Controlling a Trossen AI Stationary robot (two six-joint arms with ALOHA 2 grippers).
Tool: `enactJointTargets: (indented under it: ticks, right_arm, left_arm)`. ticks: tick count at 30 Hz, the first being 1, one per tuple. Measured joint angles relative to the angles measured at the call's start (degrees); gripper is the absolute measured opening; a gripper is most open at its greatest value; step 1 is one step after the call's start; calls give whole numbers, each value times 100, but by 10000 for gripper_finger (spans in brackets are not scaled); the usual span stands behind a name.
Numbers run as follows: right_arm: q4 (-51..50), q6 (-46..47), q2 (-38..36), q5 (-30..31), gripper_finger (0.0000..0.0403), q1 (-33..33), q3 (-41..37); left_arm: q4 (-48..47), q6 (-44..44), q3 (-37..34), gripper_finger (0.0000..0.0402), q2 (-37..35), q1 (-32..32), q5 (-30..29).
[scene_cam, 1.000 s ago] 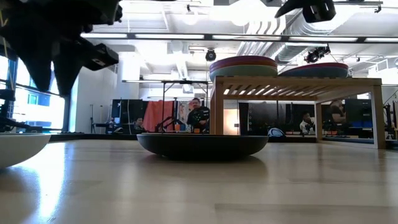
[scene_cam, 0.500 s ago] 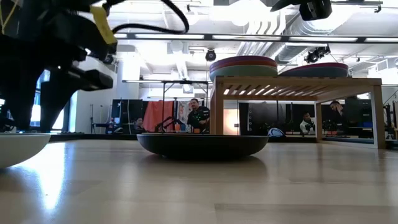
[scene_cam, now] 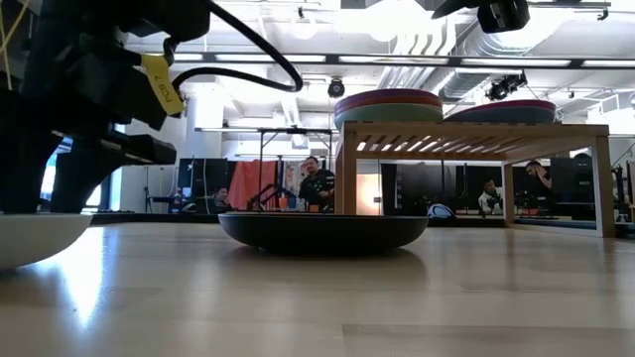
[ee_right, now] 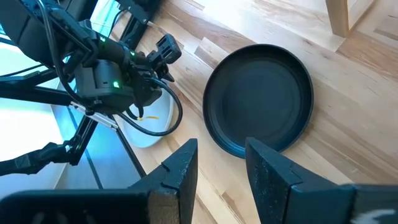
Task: Place and stack plates onto a shelf
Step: Stack the bottom left white plate on the pink plate
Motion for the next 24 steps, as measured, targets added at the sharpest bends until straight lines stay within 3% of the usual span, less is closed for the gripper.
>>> enactJointTargets:
  ticks: [10,24]
  right_arm:
    - [-2,37,0,0,114,0,0]
    - [-16,26,0,34,114,0,0]
  left_arm:
    - [-48,-22,13,8,-37,4,70]
    - [-643,-345,11,1,-526,160,168]
